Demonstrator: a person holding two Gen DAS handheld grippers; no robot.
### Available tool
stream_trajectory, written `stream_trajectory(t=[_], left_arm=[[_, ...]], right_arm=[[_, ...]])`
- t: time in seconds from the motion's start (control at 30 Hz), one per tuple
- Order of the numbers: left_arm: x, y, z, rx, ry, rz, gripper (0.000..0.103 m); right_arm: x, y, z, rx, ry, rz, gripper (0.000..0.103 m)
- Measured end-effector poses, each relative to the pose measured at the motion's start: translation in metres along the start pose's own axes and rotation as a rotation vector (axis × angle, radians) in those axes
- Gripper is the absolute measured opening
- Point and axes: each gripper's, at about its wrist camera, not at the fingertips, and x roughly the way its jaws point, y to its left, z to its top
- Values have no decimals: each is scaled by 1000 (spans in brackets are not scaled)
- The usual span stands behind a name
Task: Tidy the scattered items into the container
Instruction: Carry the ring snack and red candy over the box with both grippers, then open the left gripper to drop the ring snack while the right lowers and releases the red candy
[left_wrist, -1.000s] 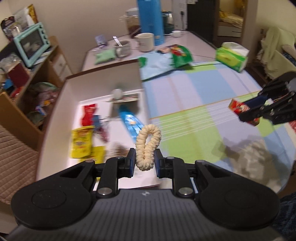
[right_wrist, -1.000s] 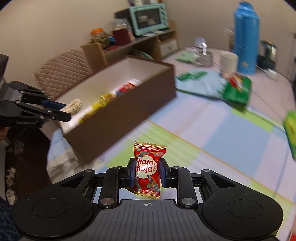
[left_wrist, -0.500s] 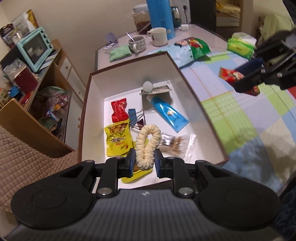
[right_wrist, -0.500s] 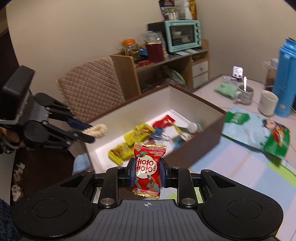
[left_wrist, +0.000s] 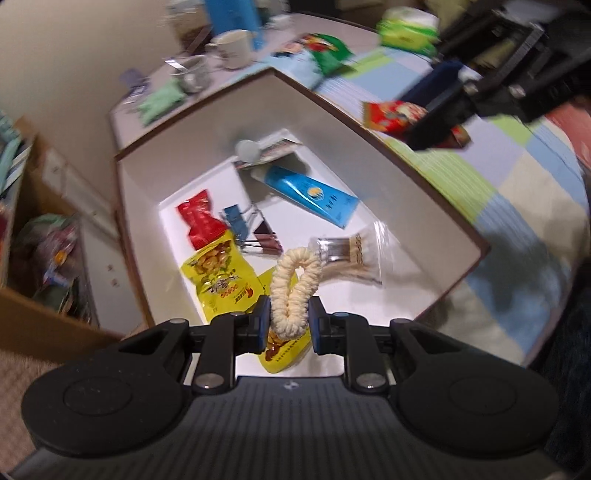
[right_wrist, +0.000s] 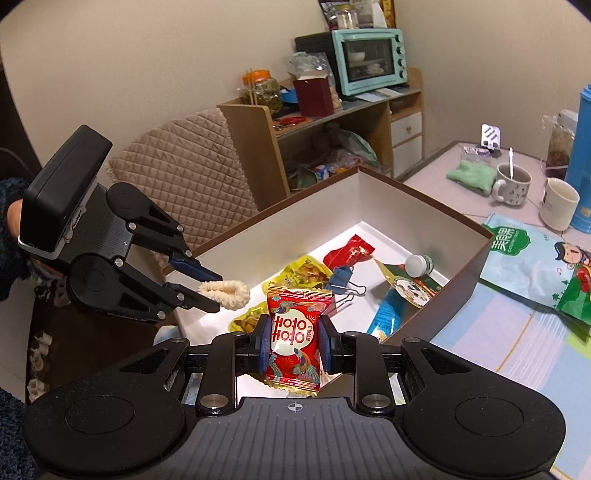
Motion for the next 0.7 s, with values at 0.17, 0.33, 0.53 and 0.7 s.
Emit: stream_trajectory(t=[0.17,0.33,0.53,0.7], left_arm=[[25,3,4,140,26,-131,18],[49,7,9,280,52,-262,21],[74,11,16,359,90,-466,27],[87,21,21,376,117,-528,40]], right_arm=[[6,-9,3,41,18,-33,25],[9,-20,5,83,28,-73,25],[18,-29,10,126,41,-83,25],[30,-30,15,131,62,-71,25]])
